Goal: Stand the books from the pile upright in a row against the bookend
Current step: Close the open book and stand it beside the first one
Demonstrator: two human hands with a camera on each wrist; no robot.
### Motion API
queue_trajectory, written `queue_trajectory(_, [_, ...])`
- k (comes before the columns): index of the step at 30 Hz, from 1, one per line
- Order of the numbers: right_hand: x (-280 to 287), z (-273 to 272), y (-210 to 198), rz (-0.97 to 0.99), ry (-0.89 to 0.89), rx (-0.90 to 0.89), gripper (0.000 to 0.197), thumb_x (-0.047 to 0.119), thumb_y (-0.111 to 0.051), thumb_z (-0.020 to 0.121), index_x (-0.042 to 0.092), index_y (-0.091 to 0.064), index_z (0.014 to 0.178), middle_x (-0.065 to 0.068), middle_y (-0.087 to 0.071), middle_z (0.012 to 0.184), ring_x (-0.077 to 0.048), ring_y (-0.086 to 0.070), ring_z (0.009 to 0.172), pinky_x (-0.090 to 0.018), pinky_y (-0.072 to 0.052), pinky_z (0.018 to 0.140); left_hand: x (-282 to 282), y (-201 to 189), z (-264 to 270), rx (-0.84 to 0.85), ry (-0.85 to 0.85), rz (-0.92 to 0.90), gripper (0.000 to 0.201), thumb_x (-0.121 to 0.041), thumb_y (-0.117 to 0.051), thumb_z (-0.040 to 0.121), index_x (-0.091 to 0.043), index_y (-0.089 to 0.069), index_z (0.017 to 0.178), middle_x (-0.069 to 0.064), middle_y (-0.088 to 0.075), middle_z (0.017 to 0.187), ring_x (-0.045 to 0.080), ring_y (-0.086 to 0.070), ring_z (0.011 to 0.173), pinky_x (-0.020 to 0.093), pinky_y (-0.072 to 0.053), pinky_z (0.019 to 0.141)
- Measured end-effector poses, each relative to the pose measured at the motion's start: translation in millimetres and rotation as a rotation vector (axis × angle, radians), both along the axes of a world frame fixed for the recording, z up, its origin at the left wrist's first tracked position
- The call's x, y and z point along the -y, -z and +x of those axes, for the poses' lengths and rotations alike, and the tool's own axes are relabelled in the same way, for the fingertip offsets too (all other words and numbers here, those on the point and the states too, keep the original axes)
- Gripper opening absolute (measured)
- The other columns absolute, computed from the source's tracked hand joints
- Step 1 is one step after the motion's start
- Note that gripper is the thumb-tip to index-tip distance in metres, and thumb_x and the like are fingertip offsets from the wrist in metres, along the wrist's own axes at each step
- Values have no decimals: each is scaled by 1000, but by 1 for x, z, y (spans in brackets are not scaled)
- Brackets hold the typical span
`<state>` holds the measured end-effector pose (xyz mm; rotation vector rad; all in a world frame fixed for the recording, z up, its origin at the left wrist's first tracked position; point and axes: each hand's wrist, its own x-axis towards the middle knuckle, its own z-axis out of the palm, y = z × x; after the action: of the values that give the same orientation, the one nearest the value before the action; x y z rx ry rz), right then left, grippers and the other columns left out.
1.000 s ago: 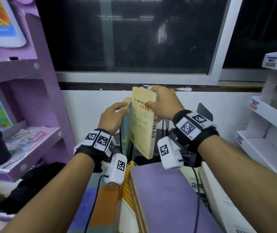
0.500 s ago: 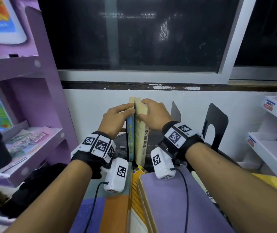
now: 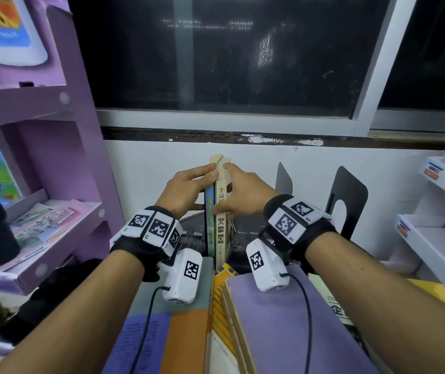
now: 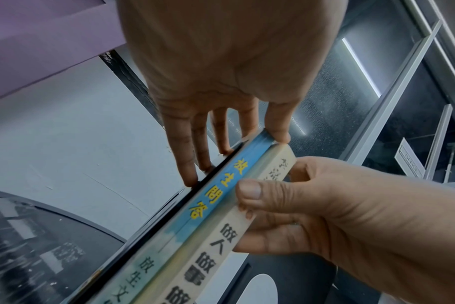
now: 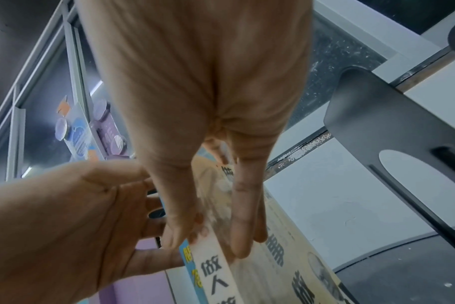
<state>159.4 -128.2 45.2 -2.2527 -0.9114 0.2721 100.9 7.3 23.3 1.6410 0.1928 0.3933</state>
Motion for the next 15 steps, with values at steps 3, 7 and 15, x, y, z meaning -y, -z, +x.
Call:
queue_trajectory(3, [-3,1,3,-31,-6,67,73,16,-81,76,14,-36,133,0,-56,91,-3,-54,66,-6,-41,41,-1,0,0,2,2,-9,36,-29,-60,92,-23,-60,128,5,-70,110,11,-66,96,26,-57,58])
queue_trajectory(7, [-9,2,10,-50,-9,169,67,19,-83,74,15,-40,125,-9,-62,104,-15,-62,74,-15,-49,50,-2,0,-2,6,6,-13,35,-28,-60,92,-22,-61,127,5,-71,103,10,-67,91,25,-57,55])
queue_trajectory(15, [-10,4,13,-61,17,218,79,23,-84,71,15,-37,134,-10,-58,110,-23,-61,90,-28,-54,69,-3,2,0,11,2,14,36,-28,-61,91,-22,-61,126,4,-71,107,8,-68,87,26,-58,58])
